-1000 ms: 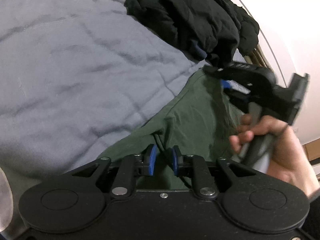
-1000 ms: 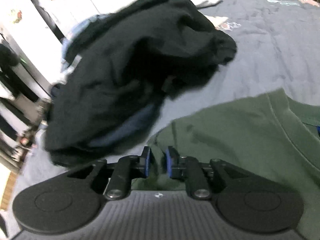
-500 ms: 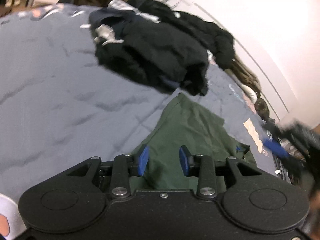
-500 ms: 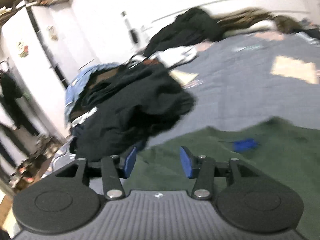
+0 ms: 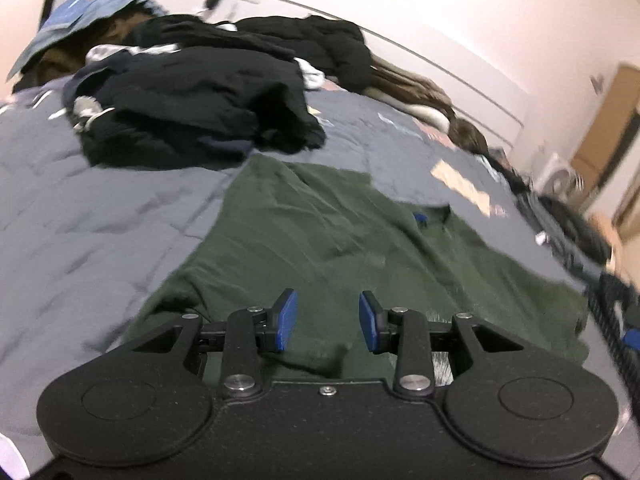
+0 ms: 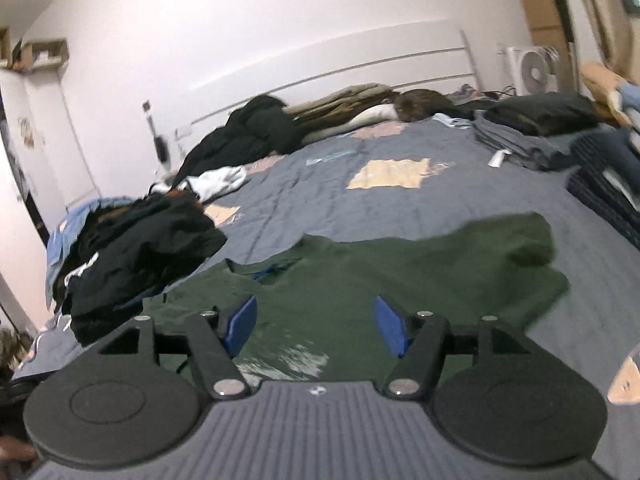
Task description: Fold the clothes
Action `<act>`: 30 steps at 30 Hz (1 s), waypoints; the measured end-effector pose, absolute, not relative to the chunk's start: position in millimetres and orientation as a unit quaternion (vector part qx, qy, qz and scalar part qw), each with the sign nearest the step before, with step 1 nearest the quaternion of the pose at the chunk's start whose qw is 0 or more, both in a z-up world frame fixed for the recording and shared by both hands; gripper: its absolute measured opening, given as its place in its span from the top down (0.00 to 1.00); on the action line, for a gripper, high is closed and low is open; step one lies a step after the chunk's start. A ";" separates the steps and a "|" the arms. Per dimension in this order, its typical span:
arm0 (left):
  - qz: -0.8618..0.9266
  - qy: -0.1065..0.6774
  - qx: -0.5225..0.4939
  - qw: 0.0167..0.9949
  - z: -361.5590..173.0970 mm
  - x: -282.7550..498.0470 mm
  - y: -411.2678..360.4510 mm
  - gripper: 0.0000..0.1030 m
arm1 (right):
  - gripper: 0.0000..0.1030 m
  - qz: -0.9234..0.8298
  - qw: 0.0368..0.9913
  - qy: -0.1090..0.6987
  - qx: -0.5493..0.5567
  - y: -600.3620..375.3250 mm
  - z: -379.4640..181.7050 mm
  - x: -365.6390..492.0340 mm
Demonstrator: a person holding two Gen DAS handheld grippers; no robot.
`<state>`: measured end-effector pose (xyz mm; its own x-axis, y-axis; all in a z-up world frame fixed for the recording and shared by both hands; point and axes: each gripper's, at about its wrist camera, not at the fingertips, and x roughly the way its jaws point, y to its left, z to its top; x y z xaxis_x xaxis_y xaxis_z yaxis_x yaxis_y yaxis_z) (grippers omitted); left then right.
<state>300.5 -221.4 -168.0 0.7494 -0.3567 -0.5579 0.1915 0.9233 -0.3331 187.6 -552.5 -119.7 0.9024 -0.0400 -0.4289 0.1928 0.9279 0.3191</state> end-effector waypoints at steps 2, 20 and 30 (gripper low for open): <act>-0.155 0.320 -0.106 0.929 -171.3 298.0 -227.5 0.66 | 0.35 -0.077 0.956 0.202 0.196 -560.6 -133.0 176.4; -0.166 0.315 -0.108 0.928 -187.2 292.7 -231.5 0.66 | 0.34 -0.150 0.920 0.184 0.312 -689.1 -174.7 167.7; -0.239 0.296 -0.090 0.920 -181.3 274.6 -253.1 0.53 | 0.34 -0.188 0.866 0.177 0.429 -737.8 -222.7 167.2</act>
<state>274.6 -253.1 -181.3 0.7106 -0.4930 -0.5020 0.3861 0.8697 -0.3075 167.2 -737.8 -222.7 0.8666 -0.1743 -0.4675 0.4775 0.5615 0.6758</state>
